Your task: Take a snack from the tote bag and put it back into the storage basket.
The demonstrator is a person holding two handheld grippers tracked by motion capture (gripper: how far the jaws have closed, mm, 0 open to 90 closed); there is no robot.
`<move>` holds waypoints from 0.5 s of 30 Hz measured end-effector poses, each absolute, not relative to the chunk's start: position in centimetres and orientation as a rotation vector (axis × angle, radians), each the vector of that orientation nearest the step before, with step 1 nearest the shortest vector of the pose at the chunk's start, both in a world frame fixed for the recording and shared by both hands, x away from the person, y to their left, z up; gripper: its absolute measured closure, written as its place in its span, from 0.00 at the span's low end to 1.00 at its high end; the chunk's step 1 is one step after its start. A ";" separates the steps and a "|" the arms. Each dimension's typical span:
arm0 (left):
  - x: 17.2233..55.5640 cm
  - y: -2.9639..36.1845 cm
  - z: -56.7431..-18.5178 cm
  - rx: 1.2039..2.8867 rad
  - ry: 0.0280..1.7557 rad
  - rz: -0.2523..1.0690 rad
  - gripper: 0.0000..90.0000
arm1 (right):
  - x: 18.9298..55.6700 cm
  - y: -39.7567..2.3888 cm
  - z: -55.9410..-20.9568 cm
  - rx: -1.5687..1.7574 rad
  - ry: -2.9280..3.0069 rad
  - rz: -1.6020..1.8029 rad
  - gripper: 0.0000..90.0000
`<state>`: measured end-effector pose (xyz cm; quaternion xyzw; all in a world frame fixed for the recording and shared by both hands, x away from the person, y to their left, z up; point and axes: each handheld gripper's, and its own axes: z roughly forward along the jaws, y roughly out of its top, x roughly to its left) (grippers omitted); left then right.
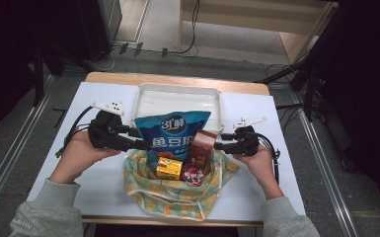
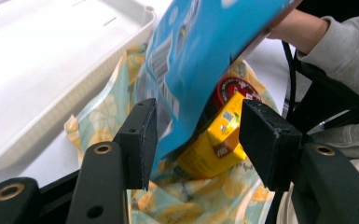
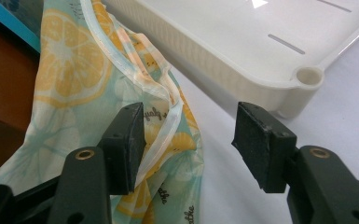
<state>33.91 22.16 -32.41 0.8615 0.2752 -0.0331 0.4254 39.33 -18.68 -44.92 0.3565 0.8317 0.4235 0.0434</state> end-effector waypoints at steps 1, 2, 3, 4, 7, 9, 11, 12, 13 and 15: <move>34.1 22.0 -32.3 2.160 0.690 -0.082 0.52 | 39.3 -18.7 -44.9 1.086 2.543 1.296 0.49; 34.2 21.8 -32.2 2.163 0.693 -0.080 0.52 | 39.3 -18.7 -44.9 1.082 2.540 1.297 0.49; 34.3 21.6 -32.2 2.167 0.691 -0.082 0.52 | 39.3 -18.7 -44.9 1.084 2.540 1.298 0.49; 34.4 21.4 -32.1 2.168 0.685 -0.085 0.53 | 39.4 -18.7 -44.9 1.084 2.539 1.298 0.49; 34.8 21.0 -31.8 2.175 0.685 -0.082 0.53 | 39.4 -18.8 -44.9 1.084 2.536 1.302 0.49; 35.0 20.7 -31.7 2.167 0.683 -0.093 0.54 | 39.3 -18.8 -44.9 1.084 2.534 1.303 0.49; 35.2 20.4 -31.6 2.176 0.678 -0.091 0.55 | 39.3 -18.8 -44.9 1.085 2.532 1.305 0.49; 35.3 20.3 -31.5 2.181 0.680 -0.088 0.56 | 39.3 -18.8 -44.9 1.087 2.533 1.306 0.49; 35.4 20.2 -31.5 2.177 0.679 -0.090 0.57 | 39.4 -18.8 -44.9 1.088 2.532 1.306 0.49; 35.5 20.0 -31.5 2.173 0.681 -0.095 0.58 | 39.4 -18.8 -44.9 1.089 2.532 1.306 0.50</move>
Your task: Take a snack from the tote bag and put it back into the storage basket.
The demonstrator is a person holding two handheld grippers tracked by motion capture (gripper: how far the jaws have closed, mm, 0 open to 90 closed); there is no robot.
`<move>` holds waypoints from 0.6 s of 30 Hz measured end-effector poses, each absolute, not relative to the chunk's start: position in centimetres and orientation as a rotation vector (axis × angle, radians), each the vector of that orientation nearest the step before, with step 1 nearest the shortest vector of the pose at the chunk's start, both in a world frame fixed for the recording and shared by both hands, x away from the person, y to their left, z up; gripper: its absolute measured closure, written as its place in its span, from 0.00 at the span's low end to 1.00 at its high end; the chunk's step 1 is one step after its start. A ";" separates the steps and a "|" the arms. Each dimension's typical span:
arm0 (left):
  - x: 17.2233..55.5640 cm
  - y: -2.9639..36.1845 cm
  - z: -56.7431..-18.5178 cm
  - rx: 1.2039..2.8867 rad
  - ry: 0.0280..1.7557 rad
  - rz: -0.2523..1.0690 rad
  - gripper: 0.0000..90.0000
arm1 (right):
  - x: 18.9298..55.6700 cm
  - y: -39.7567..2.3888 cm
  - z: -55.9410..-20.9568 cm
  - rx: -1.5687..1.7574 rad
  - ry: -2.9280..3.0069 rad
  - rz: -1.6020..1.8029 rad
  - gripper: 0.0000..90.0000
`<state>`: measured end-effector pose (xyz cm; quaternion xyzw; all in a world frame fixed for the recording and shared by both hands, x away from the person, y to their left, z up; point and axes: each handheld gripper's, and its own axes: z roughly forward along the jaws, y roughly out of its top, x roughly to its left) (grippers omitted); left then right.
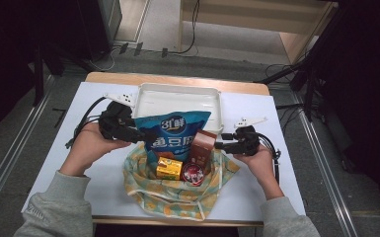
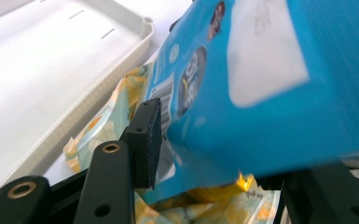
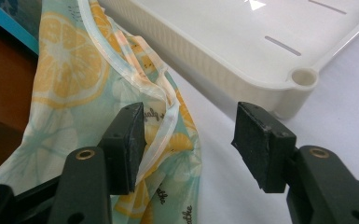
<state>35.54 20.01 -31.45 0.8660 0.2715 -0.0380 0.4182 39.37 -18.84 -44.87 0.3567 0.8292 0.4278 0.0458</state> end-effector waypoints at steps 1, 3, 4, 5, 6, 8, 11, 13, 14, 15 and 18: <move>35.6 19.9 -31.5 2.174 0.678 -0.090 0.58 | 39.4 -18.8 -44.9 1.090 2.531 1.305 0.50; 35.7 19.7 -31.4 2.185 0.680 -0.080 0.59 | 39.3 -18.8 -44.9 1.087 2.531 1.306 0.50; 35.8 19.6 -31.4 2.190 0.683 -0.073 0.60 | 39.3 -18.8 -44.9 1.085 2.532 1.304 0.50; 35.8 19.5 -31.4 2.184 0.685 -0.072 0.61 | 39.4 -18.8 -44.9 1.083 2.533 1.302 0.50; 35.9 19.4 -31.5 2.185 0.684 -0.068 0.62 | 39.4 -18.8 -44.9 1.084 2.534 1.302 0.50; 36.0 19.2 -31.6 2.195 0.685 -0.050 0.65 | 39.3 -18.8 -44.9 1.083 2.534 1.301 0.50; 36.4 19.0 -32.0 2.195 0.685 -0.053 0.68 | 39.3 -18.8 -44.9 1.084 2.537 1.297 0.50; 36.5 19.1 -32.1 2.183 0.691 -0.068 0.70 | 39.2 -18.8 -44.9 1.081 2.540 1.299 0.50; 36.7 19.2 -32.2 2.178 0.694 -0.085 0.71 | 39.2 -18.8 -44.8 1.084 2.539 1.299 0.51; 36.8 19.2 -32.2 2.179 0.690 -0.091 0.73 | 39.2 -18.9 -44.8 1.083 2.540 1.298 0.51; 36.9 19.3 -32.3 2.172 0.670 -0.104 0.80 | 39.1 -18.9 -44.8 1.085 2.542 1.293 0.51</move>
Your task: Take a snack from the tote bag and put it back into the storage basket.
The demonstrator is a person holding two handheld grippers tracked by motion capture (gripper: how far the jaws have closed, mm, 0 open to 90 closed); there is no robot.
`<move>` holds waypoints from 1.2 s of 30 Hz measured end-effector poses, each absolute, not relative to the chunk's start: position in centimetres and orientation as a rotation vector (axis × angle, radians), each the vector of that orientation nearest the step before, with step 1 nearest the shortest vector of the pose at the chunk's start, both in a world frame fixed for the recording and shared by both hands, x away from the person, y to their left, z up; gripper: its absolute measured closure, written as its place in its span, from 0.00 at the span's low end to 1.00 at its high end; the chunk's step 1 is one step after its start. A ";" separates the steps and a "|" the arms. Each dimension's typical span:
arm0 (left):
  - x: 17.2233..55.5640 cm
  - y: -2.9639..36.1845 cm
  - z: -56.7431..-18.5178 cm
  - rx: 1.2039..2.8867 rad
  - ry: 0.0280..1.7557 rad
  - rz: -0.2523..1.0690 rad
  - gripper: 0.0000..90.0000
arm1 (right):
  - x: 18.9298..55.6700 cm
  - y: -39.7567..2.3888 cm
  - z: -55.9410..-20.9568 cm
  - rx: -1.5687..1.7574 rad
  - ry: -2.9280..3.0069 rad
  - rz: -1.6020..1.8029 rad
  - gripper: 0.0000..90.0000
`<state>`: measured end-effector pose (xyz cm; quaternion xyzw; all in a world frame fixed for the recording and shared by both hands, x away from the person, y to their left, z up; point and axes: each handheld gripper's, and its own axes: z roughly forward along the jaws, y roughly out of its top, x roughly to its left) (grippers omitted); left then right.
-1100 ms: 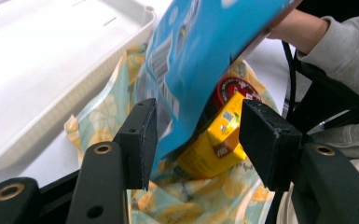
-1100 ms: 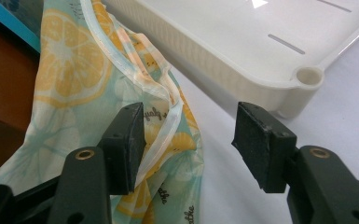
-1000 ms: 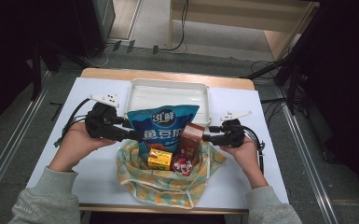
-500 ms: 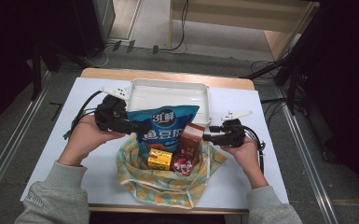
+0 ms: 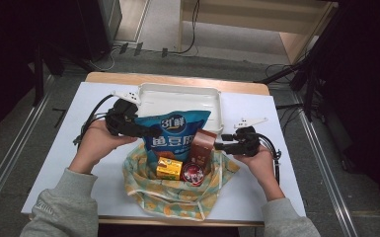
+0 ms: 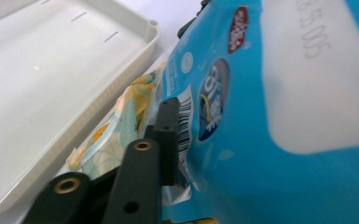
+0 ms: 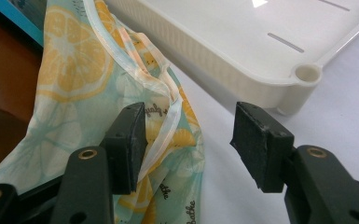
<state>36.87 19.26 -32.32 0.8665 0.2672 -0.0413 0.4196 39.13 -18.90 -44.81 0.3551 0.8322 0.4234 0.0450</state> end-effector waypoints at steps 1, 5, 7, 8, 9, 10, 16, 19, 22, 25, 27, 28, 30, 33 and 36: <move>36.9 19.3 -32.4 2.168 0.664 -0.108 0.87 | 39.1 -18.9 -44.8 1.084 2.542 1.296 0.51; 36.9 19.2 -32.4 2.167 0.656 -0.134 0.92 | 38.9 -19.1 -44.7 1.089 2.537 1.302 0.51; 37.0 19.2 -32.5 2.158 0.652 -0.148 0.96 | 38.9 -19.2 -44.7 1.096 2.535 1.302 0.51; 37.1 19.1 -32.5 2.152 0.651 -0.155 0.97 | 38.9 -19.2 -44.7 1.098 2.530 1.304 0.51; 37.1 19.1 -32.6 2.142 0.651 -0.169 0.98 | 38.9 -19.3 -44.7 1.100 2.530 1.306 0.51; 37.1 19.1 -32.5 2.140 0.647 -0.168 0.98 | 38.9 -19.3 -44.8 1.093 2.528 1.307 0.51; 37.6 19.3 -32.4 2.081 0.656 -0.211 1.00 | 38.9 -19.4 -44.8 1.094 2.526 1.309 0.52; 37.5 19.1 -32.0 2.068 0.658 -0.195 1.00 | 38.9 -19.4 -44.8 1.093 2.530 1.310 0.52; 37.4 18.7 -31.3 2.062 0.656 -0.179 1.00 | 38.9 -19.4 -44.7 1.099 2.524 1.315 0.52; 37.6 18.3 -30.9 2.060 0.655 -0.181 1.00 | 38.8 -19.4 -44.7 1.101 2.524 1.316 0.52; 37.6 18.0 -30.7 2.061 0.665 -0.172 1.00 | 38.8 -19.4 -44.7 1.105 2.525 1.320 0.52; 37.7 18.0 -30.6 2.067 0.658 -0.170 1.00 | 38.8 -19.4 -44.7 1.101 2.525 1.318 0.52; 37.8 17.8 -30.4 2.054 0.659 -0.190 1.00 | 38.8 -19.4 -44.7 1.102 2.525 1.323 0.52; 37.7 17.8 -30.0 2.046 0.648 -0.179 1.00 | 38.8 -19.4 -44.7 1.104 2.523 1.329 0.52; 37.9 17.8 -29.5 2.025 0.659 -0.171 1.00 | 38.7 -19.4 -44.6 1.100 2.525 1.327 0.52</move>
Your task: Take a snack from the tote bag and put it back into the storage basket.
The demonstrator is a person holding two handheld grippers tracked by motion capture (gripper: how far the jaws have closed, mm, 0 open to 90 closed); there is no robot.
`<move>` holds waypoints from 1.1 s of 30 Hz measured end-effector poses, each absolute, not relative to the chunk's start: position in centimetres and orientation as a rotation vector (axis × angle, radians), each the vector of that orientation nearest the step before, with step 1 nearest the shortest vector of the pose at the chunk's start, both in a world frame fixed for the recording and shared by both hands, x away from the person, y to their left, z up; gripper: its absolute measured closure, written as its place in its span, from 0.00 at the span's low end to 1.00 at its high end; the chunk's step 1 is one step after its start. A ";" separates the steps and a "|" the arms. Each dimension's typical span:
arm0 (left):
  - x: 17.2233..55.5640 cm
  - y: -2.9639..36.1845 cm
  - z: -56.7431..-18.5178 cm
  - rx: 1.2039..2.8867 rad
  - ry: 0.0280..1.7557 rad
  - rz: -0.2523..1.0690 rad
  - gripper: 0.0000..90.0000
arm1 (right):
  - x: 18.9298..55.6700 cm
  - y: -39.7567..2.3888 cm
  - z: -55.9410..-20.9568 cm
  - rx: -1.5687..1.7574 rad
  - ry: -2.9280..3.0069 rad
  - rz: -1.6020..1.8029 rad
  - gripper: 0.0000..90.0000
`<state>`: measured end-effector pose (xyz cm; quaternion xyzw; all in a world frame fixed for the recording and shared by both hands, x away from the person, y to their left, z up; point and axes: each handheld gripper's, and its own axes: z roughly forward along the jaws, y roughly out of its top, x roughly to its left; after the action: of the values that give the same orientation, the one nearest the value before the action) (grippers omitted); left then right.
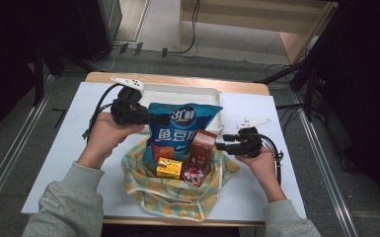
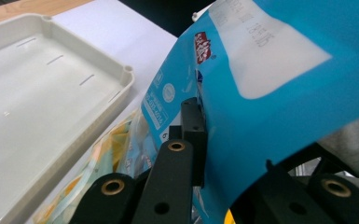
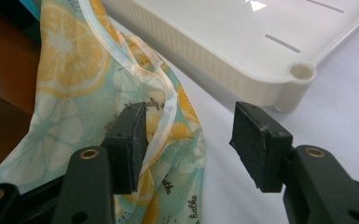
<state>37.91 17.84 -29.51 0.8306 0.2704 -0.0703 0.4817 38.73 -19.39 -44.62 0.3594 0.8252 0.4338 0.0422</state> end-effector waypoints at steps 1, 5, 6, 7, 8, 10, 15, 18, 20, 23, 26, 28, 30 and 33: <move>38.0 17.8 -29.4 2.021 0.655 -0.182 1.00 | 38.7 -19.4 -44.6 1.098 2.524 1.327 0.52; 37.9 17.6 -28.3 2.023 0.641 -0.161 1.00 | 38.8 -19.3 -44.7 1.097 2.528 1.324 0.52; 37.9 17.5 -28.1 2.023 0.635 -0.170 1.00 | 38.8 -19.3 -44.7 1.096 2.527 1.325 0.52; 37.9 17.5 -27.7 2.023 0.638 -0.152 1.00 | 38.8 -19.3 -44.7 1.098 2.526 1.328 0.52; 37.9 17.4 -27.4 2.026 0.632 -0.154 1.00 | 38.7 -19.3 -44.6 1.101 2.525 1.330 0.52; 37.9 17.4 -26.9 2.026 0.635 -0.140 1.00 | 38.7 -19.3 -44.6 1.100 2.523 1.343 0.52; 37.9 17.4 -25.6 2.032 0.620 -0.119 1.00 | 38.6 -19.2 -44.5 1.100 2.521 1.351 0.52; 37.9 17.4 -24.8 2.051 0.613 -0.100 1.00 | 38.6 -19.2 -44.5 1.098 2.524 1.352 0.52; 37.8 17.7 -24.0 2.050 0.610 -0.081 1.00 | 38.6 -19.2 -44.5 1.097 2.523 1.355 0.52; 37.7 18.2 -23.0 2.040 0.611 -0.060 1.00 | 38.6 -19.2 -44.5 1.102 2.524 1.356 0.52; 37.8 19.0 -22.1 2.032 0.626 -0.053 1.00 | 38.6 -19.1 -44.5 1.094 2.520 1.361 0.52; 37.7 19.4 -21.7 2.041 0.630 -0.034 1.00 | 38.6 -19.1 -44.5 1.093 2.516 1.363 0.52; 37.6 19.9 -21.1 2.052 0.643 -0.016 1.00 | 38.6 -19.1 -44.4 1.096 2.517 1.366 0.52; 37.7 20.7 -20.4 2.053 0.667 0.014 1.00 | 38.7 -19.0 -44.5 1.097 2.517 1.366 0.52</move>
<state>37.73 20.73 -20.41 0.8384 0.2726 0.0056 0.4719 38.68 -19.05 -44.47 0.3575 0.8202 0.4451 0.0375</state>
